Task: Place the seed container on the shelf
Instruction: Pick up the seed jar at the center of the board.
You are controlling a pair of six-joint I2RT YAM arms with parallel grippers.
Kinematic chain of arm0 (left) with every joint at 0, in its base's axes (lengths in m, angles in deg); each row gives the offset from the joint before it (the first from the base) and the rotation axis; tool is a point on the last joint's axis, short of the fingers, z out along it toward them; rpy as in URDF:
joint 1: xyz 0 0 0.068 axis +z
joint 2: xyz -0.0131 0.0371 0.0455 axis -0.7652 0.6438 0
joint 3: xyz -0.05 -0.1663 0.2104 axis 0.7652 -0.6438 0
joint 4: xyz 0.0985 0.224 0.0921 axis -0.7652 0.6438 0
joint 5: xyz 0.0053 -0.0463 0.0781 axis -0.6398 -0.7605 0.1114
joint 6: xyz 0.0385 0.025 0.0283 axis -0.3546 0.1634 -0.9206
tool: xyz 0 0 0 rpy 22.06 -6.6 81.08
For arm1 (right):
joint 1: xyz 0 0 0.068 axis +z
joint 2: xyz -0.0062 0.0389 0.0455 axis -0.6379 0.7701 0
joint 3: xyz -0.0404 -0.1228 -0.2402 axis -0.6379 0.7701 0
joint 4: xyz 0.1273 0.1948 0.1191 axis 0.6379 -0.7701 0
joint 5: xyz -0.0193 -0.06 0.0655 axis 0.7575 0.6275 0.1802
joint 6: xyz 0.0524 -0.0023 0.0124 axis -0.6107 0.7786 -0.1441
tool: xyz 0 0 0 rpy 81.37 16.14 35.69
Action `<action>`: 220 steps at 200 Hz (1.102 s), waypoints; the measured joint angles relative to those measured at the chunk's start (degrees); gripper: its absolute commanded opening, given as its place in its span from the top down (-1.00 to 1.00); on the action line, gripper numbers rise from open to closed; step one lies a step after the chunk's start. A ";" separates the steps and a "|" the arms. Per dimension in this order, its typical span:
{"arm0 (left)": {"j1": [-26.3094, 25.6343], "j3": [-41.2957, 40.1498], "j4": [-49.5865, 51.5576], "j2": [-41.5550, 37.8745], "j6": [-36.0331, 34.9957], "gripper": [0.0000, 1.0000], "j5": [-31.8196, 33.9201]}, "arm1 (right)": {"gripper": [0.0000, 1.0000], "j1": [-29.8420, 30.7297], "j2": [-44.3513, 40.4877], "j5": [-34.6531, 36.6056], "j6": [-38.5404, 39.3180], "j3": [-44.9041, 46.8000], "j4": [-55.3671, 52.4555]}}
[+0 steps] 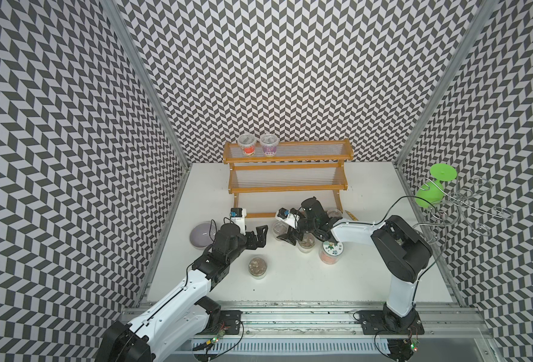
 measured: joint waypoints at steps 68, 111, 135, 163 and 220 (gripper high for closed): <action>0.00 0.00 -0.04 -0.02 -0.72 -1.00 0.17 | -0.57 0.00 0.96 -1.01 -0.24 -0.66 -1.73; 0.00 0.00 -0.02 -0.02 -1.55 -1.00 0.24 | -0.45 0.00 1.16 -1.53 -1.29 -1.64 -2.84; 0.00 0.00 -0.02 -0.04 -1.73 -1.00 0.31 | -0.45 0.00 1.14 -1.92 -2.14 -1.88 -2.99; 0.00 0.00 -0.02 -0.44 -1.75 -1.00 0.35 | -0.46 0.00 1.03 -2.16 -3.08 -2.08 -3.93; -0.02 -1.22 -2.73 -5.77 -8.46 -1.00 -2.60 | -0.49 -0.44 -6.58 -3.04 -7.21 -2.12 -7.78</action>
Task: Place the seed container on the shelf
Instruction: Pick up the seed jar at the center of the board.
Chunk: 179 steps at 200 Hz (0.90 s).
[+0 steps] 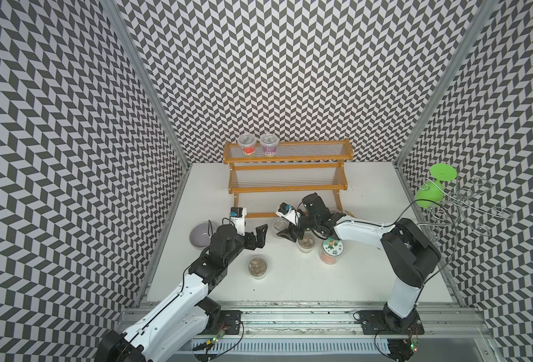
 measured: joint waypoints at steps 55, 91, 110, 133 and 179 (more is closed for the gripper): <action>-0.33 -4.81 -5.62 -11.89 -17.97 -0.96 -9.88 | -0.50 -1.77 -11.06 -1.22 -6.51 0.46 -1.51; -1.36 -4.48 -5.79 -6.29 -25.94 -0.72 -12.07 | -0.50 -1.90 -14.95 -1.44 -9.55 0.46 -2.78; -3.96 -3.10 -6.49 -0.52 -27.47 -0.72 -9.90 | -0.50 -1.90 -16.52 -1.42 -10.80 0.55 -2.73; -9.55 -2.82 -10.54 3.98 -29.92 -0.74 -4.11 | -0.50 -1.90 -18.38 -0.92 -11.89 1.20 -2.71; -16.87 -2.78 -21.70 9.57 -32.92 -0.74 4.66 | -0.51 -1.88 -19.04 2.78 -14.58 1.27 -3.63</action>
